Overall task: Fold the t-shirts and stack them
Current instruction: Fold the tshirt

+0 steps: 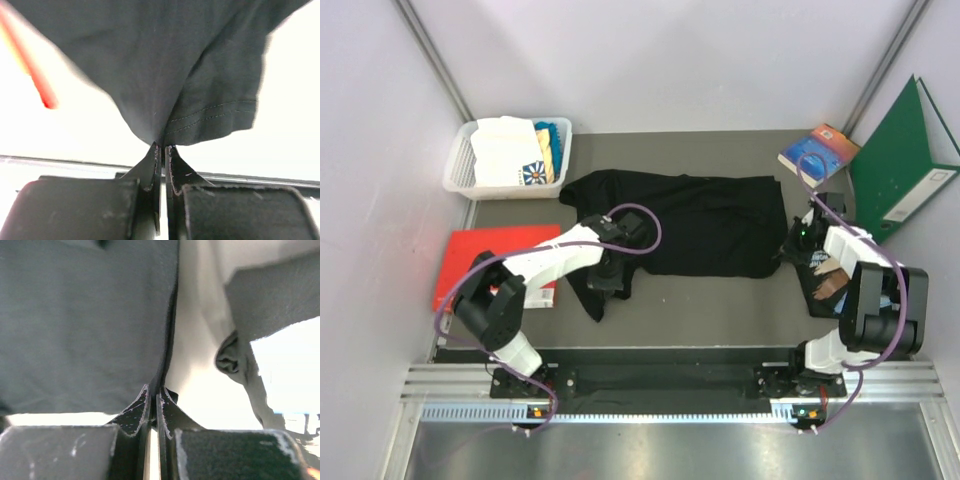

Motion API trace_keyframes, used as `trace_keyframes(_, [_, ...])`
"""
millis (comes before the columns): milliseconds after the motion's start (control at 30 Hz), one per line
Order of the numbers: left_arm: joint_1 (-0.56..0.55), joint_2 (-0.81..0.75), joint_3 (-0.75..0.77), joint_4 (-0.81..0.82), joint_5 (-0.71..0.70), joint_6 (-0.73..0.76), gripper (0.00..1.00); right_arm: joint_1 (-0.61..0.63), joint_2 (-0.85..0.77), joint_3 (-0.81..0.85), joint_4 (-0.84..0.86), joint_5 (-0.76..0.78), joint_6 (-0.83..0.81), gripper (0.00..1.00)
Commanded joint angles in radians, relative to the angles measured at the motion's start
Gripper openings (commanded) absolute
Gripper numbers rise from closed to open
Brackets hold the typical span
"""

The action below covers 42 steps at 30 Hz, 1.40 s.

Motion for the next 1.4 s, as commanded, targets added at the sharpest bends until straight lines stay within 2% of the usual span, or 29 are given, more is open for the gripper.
trace_keyframes(0, [0.002,-0.079,0.176,-0.185,-0.159,-0.027,0.00,-0.005,-0.090,0.101,-0.049,-0.036,-0.037,0.00])
trace_keyframes(233, [0.037,0.059,0.431,-0.249,-0.273,0.024,0.00,-0.005,-0.046,0.236,-0.079,-0.065,-0.033,0.00])
trace_keyframes(400, [0.151,0.216,0.650,-0.217,-0.273,0.083,0.00,-0.005,0.047,0.329,-0.075,-0.070,-0.019,0.00])
trace_keyframes(533, [0.255,0.343,0.813,-0.200,-0.238,0.143,0.00,-0.005,0.197,0.473,-0.085,-0.053,-0.007,0.00])
trace_keyframes(567, [0.287,0.372,0.892,-0.208,-0.241,0.152,0.00,-0.005,0.225,0.501,-0.089,-0.050,-0.002,0.00])
trace_keyframes(733, [0.359,0.524,1.083,-0.182,-0.212,0.254,0.00,-0.002,0.446,0.709,-0.119,-0.038,0.021,0.00])
trace_keyframes(867, [0.373,0.599,1.183,-0.143,-0.210,0.332,0.00,0.005,0.567,0.817,-0.135,-0.010,0.058,0.02])
trace_keyframes(967, [0.381,0.642,1.189,-0.105,-0.175,0.350,0.00,0.013,0.664,0.903,-0.203,0.008,0.062,0.05])
trace_keyframes(1000, [0.381,0.647,1.186,-0.096,-0.158,0.358,0.00,0.015,0.702,0.940,-0.225,0.019,0.065,0.15])
trace_keyframes(1033, [0.379,0.650,1.175,-0.085,-0.154,0.360,0.00,0.016,0.709,0.943,-0.233,0.021,0.065,0.38])
trace_keyframes(1100, [0.378,0.646,1.146,-0.027,-0.143,0.361,0.00,0.019,0.678,0.913,-0.202,0.047,0.065,0.52])
trace_keyframes(1133, [0.378,0.644,1.126,-0.012,-0.137,0.361,0.00,0.021,0.663,0.899,-0.184,0.053,0.067,0.72])
trace_keyframes(1233, [0.379,0.650,1.121,0.035,-0.149,0.360,0.00,0.022,0.605,0.879,-0.142,0.073,0.062,0.99])
trace_keyframes(1367, [0.378,0.679,1.121,0.093,-0.198,0.366,0.01,0.024,0.578,0.882,-0.130,0.056,0.046,1.00])
